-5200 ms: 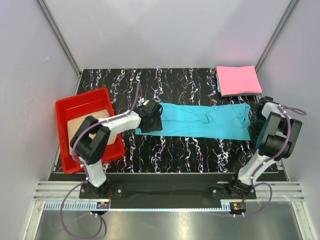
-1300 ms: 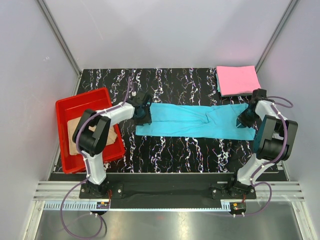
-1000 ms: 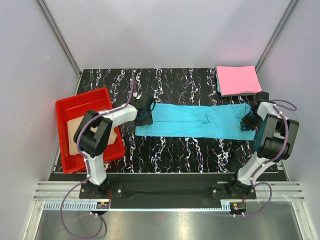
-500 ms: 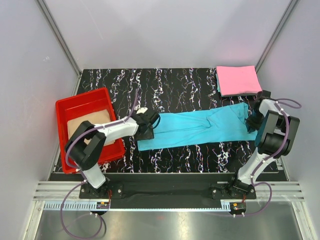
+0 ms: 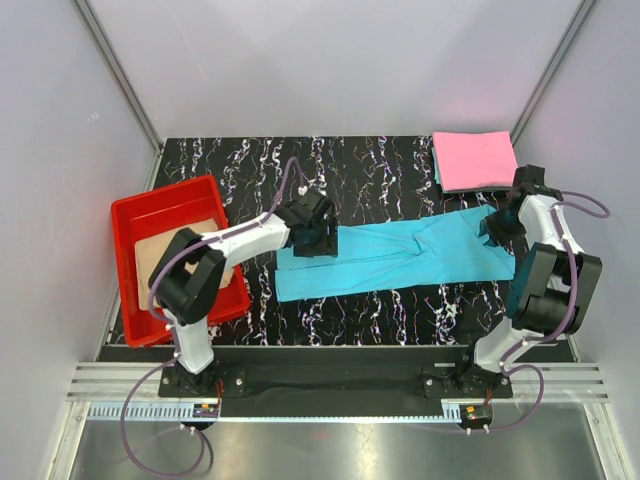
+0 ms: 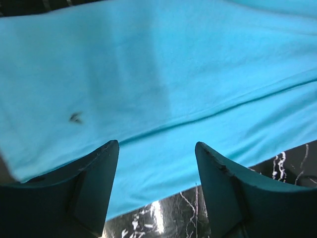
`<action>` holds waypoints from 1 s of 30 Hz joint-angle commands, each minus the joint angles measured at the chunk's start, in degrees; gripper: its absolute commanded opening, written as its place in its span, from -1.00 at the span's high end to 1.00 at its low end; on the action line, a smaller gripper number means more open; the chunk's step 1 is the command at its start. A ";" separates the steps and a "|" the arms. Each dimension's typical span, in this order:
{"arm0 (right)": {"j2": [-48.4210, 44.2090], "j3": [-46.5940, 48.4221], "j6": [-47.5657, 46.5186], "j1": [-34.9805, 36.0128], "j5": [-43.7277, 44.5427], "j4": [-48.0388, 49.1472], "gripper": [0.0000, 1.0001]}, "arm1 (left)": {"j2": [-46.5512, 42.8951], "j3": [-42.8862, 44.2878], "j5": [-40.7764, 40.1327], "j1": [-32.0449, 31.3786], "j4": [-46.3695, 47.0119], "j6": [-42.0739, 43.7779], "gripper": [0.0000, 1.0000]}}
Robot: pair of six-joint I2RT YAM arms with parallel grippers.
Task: Fold and stack the t-shirts
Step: Fold the tshirt
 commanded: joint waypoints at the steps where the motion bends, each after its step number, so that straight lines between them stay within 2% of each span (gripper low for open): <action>1: 3.07 1.26 5.90 1.80 -0.18 0.36 0.29 | 3.06 0.55 5.26 0.38 -1.04 2.32 -0.37; 5: 8.07 3.03 3.79 1.98 2.73 2.54 0.30 | 1.58 -2.25 3.23 0.29 -2.27 1.62 -0.37; 7: 9.66 3.29 1.43 1.98 3.52 3.25 0.30 | -0.01 -6.38 5.69 0.20 -0.17 0.92 -0.37; 12: 13.89 2.15 -2.01 2.07 4.40 5.27 0.31 | -5.01 -14.11 5.17 -0.33 1.07 -2.15 -0.36; 20: 16.70 2.15 -8.59 1.98 1.16 9.14 0.31 | -15.55 -27.20 3.94 -3.84 2.91 -7.87 -0.37; 24: 16.79 1.97 -12.21 2.24 -3.76 11.78 0.30 | -21.19 -30.82 4.20 -6.12 3.27 -11.73 -0.36; 30: 18.63 3.55 -13.70 4.09 -3.68 13.80 0.27 | -30.50 -32.76 2.62 -8.85 -0.77 -14.81 -0.38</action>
